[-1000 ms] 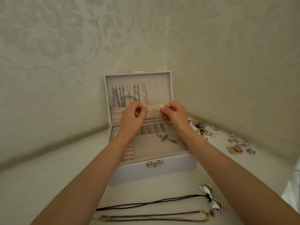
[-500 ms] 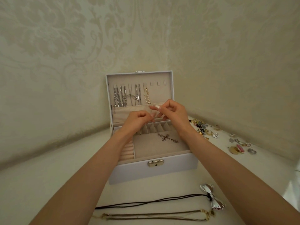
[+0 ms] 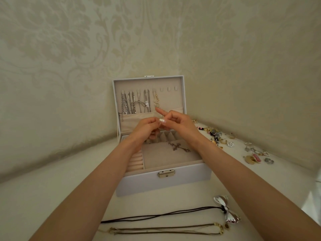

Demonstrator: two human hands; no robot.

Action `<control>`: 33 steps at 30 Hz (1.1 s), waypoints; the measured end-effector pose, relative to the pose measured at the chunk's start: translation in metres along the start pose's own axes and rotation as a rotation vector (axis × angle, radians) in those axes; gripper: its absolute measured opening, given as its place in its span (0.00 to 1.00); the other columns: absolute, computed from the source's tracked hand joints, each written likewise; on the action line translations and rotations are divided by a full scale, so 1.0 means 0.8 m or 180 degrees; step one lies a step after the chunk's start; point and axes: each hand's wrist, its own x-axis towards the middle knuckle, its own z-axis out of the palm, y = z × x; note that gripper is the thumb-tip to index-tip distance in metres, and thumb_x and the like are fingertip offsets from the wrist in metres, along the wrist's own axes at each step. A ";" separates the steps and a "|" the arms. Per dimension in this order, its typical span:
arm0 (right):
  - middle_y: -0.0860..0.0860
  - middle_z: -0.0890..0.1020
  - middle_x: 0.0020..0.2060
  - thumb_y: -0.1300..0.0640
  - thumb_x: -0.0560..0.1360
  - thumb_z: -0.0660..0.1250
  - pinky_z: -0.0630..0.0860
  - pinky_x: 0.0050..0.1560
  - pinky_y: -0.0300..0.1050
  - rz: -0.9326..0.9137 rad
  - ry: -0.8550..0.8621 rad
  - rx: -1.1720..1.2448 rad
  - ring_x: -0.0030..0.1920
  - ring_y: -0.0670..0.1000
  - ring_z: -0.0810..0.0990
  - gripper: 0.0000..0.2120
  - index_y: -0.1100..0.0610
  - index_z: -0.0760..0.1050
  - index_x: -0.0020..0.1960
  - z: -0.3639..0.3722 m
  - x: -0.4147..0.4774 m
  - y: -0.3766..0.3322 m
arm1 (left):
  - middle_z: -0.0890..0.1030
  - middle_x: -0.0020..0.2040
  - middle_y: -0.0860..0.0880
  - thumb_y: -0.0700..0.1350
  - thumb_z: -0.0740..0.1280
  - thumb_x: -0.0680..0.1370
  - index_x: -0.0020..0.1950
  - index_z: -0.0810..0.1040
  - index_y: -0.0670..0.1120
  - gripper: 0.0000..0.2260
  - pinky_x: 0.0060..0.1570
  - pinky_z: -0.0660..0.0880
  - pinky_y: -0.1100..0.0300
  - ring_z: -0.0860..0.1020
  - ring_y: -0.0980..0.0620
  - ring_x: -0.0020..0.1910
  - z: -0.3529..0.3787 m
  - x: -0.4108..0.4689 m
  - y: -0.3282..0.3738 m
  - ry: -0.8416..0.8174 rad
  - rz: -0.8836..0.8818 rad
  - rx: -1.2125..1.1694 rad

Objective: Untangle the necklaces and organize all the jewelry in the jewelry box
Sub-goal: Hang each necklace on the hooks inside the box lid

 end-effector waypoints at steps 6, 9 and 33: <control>0.52 0.81 0.57 0.64 0.74 0.68 0.73 0.59 0.40 -0.0052 0.0520 -0.0001 0.59 0.40 0.77 0.05 0.64 0.76 0.40 -0.004 0.007 0.012 | 0.79 0.30 0.48 0.40 0.59 0.80 0.42 0.75 0.43 0.09 0.21 0.59 0.67 0.67 0.57 0.24 0.000 0.002 0.002 -0.0212 -0.0109 -0.0261; 0.48 0.82 0.38 0.62 0.74 0.69 0.73 0.40 0.36 0.0074 0.1071 -0.0237 0.35 0.38 0.78 0.08 0.59 0.75 0.36 -0.006 0.010 0.016 | 0.75 0.29 0.48 0.39 0.60 0.80 0.40 0.74 0.43 0.10 0.20 0.59 0.67 0.67 0.57 0.24 -0.001 0.002 0.002 -0.0159 -0.0122 -0.0257; 0.55 0.79 0.37 0.65 0.75 0.65 0.74 0.37 0.39 0.0401 0.0390 0.0060 0.34 0.48 0.77 0.08 0.60 0.77 0.53 0.001 0.009 0.003 | 0.72 0.25 0.54 0.40 0.66 0.77 0.39 0.77 0.45 0.07 0.23 0.58 0.68 0.63 0.60 0.22 -0.004 0.010 -0.002 0.0135 0.0375 0.0062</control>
